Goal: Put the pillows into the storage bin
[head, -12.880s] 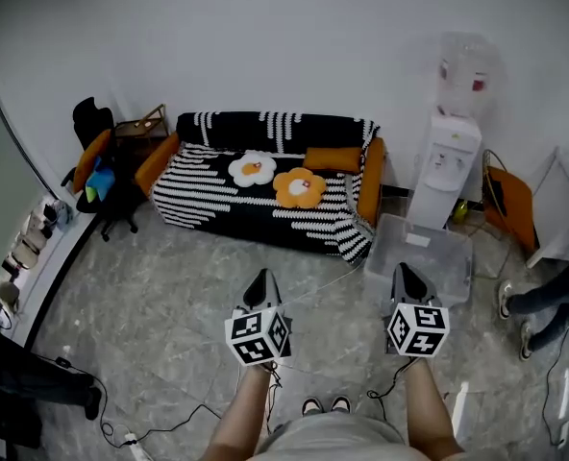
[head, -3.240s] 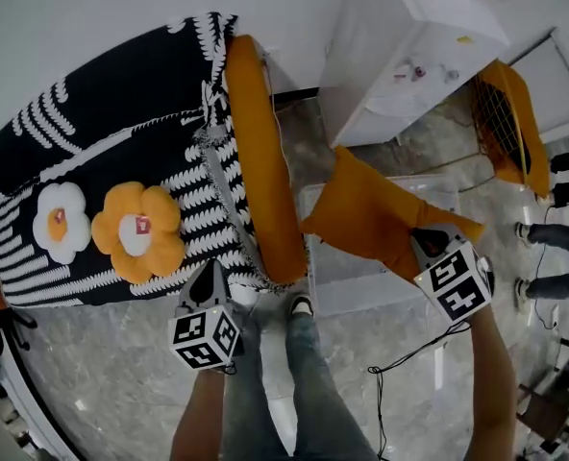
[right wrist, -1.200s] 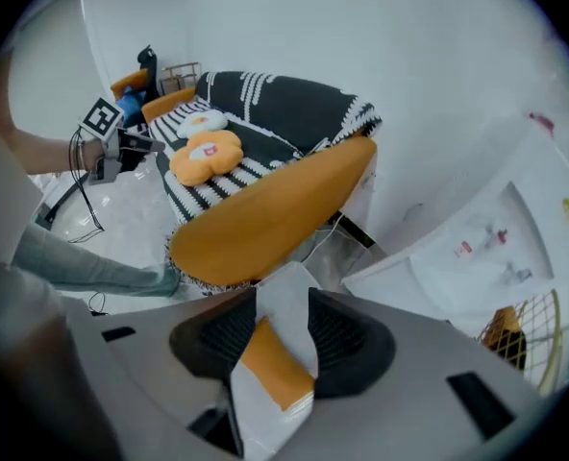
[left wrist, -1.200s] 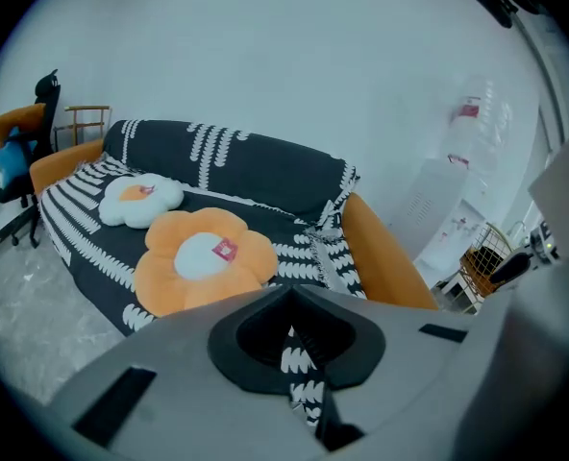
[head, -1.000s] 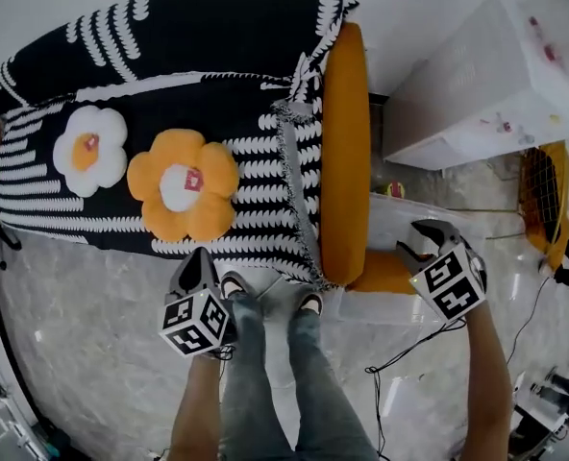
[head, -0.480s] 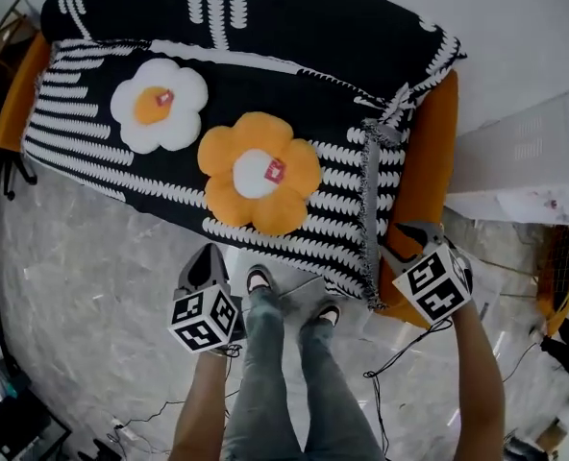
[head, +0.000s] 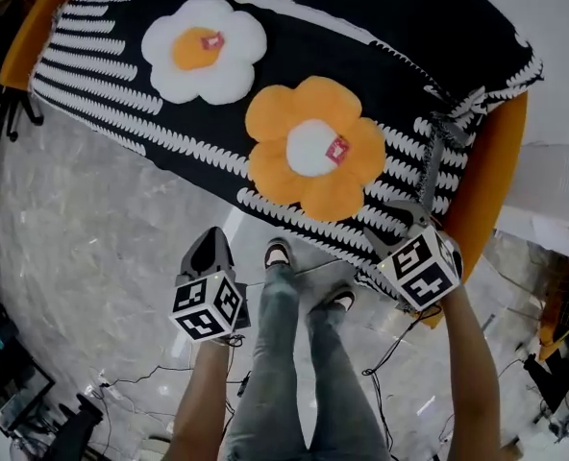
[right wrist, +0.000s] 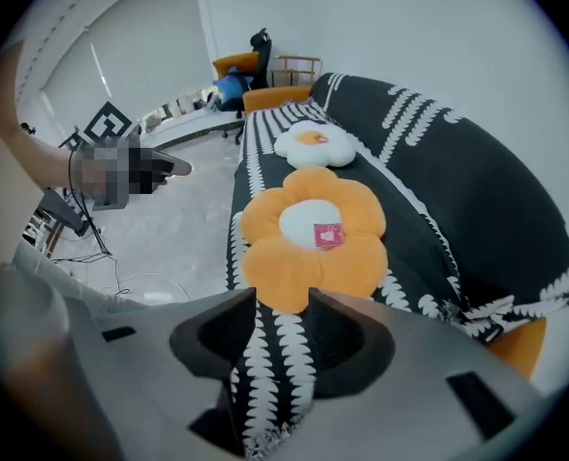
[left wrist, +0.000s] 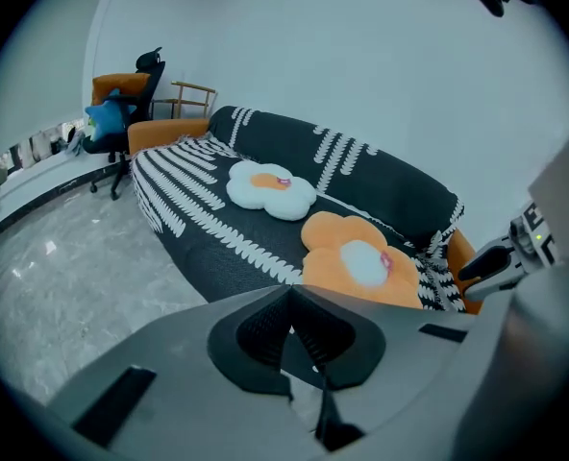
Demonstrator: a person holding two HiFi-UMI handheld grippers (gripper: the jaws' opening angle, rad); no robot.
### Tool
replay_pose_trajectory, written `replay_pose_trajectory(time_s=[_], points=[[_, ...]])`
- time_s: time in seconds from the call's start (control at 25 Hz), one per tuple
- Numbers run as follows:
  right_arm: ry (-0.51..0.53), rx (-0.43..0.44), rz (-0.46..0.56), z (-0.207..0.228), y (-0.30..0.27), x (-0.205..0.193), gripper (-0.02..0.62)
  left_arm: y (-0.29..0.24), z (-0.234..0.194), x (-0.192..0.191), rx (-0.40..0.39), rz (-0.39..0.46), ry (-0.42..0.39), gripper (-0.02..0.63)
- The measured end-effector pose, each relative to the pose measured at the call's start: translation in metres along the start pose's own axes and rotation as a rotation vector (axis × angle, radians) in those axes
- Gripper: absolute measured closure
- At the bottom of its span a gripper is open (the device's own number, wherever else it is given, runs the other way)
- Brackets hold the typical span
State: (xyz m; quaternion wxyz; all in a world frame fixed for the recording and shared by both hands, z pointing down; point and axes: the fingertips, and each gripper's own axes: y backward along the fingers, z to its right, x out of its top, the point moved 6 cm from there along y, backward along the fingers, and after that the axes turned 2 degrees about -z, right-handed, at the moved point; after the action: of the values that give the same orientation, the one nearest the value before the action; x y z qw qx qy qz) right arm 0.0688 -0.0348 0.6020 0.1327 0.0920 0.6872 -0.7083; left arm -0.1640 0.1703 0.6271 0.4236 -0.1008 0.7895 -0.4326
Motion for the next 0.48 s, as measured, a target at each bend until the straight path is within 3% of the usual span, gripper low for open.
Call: replay_pose_trajectory(time_s=[0.48], points=[[0.013,0.035,-0.081,-0.004,-0.084,0.023,0.422,-0.045,-0.054,-0.023,0.01,-0.088,0.022,0.595]])
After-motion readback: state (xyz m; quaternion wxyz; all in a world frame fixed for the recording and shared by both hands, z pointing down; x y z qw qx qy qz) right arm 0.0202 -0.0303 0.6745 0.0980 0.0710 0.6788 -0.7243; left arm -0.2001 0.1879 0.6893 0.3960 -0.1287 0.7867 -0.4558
